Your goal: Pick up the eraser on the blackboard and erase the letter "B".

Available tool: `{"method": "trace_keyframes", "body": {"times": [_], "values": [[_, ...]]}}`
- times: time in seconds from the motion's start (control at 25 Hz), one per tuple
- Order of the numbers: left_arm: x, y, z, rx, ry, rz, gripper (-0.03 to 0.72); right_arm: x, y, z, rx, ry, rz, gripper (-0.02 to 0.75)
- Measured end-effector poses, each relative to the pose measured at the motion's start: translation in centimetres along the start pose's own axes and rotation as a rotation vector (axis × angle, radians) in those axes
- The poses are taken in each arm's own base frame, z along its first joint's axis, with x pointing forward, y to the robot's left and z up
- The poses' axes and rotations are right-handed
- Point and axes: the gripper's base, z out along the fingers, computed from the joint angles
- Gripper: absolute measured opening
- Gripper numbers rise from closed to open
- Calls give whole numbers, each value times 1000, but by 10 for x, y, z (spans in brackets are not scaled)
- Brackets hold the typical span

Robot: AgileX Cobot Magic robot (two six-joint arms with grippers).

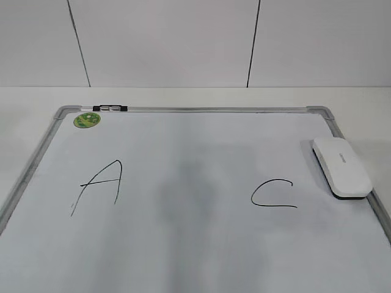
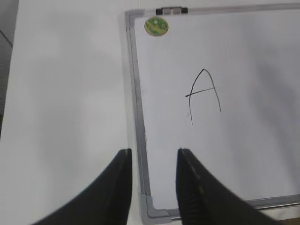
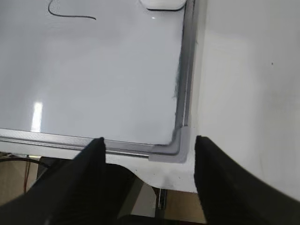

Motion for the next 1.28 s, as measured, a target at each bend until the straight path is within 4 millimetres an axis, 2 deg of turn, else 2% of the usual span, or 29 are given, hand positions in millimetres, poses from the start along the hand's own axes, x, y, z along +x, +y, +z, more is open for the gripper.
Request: {"method": "trace_keyframes", "body": {"times": [0.12, 0.28, 0.4, 0.64, 0.84, 1.28], "values": [[29, -2, -26, 4, -97, 9, 240, 22, 1, 1, 8, -31, -9, 463], [72, -2, -42, 4, -184, 19, 239, 48, 2, -3, 16, -130, -34, 463], [105, -1, -40, -2, -223, 24, 238, 68, 4, -9, 21, -219, -60, 463], [159, 2, -21, -3, -271, 29, 237, 109, 7, -16, 42, -410, -108, 463], [169, 6, 5, -9, -175, 36, 237, 133, 8, -13, 55, -522, -125, 461], [160, 7, 18, -13, -277, 36, 237, 131, 6, -6, 69, -543, -125, 460]]}}
